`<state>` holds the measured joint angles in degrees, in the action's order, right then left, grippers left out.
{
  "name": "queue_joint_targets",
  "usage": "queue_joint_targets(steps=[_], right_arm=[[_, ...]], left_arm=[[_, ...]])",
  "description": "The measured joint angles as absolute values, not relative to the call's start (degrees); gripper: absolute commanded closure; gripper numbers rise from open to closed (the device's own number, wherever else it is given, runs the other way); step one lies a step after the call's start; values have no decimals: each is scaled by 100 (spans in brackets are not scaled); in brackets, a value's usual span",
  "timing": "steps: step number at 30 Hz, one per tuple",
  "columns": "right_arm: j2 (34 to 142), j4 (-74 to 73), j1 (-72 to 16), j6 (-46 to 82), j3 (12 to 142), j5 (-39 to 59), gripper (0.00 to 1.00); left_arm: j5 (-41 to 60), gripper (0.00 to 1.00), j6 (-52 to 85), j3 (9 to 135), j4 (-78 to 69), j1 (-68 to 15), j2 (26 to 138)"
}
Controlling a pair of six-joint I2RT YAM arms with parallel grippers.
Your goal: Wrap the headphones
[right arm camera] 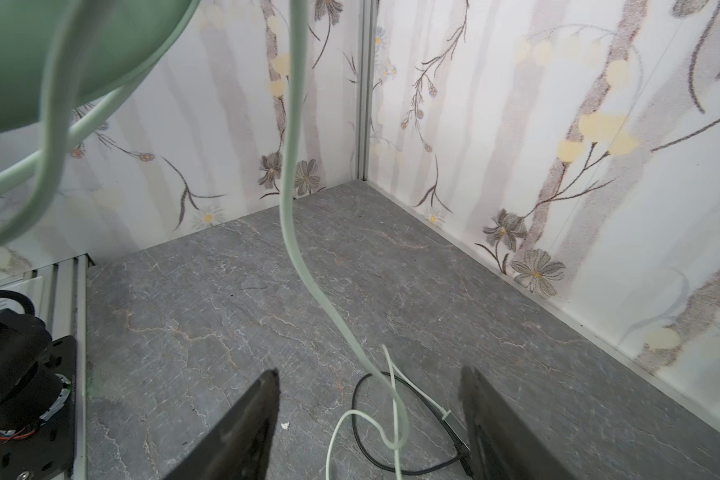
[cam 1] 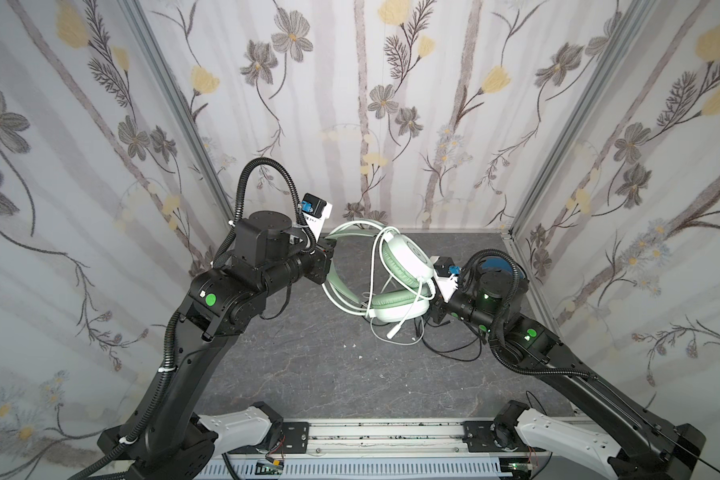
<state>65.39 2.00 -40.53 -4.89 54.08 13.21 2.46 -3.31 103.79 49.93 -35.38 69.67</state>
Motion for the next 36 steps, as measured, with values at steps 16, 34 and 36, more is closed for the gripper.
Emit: queue_joint_targets(steps=[16, 34, 36], right_arm=[[7944, -1323, -3992, 54, 5614, 1938, 58], [8565, -2294, -3924, 727, 5214, 2412, 58], [8624, -2351, -3916, 784, 5172, 2418, 58]], left_arm=[[320, 100, 156, 10838, 5004, -3538, 7089], [325, 100, 926, 11268, 4956, -3535, 7207], [327, 100, 993, 11292, 4947, -3533, 7207]])
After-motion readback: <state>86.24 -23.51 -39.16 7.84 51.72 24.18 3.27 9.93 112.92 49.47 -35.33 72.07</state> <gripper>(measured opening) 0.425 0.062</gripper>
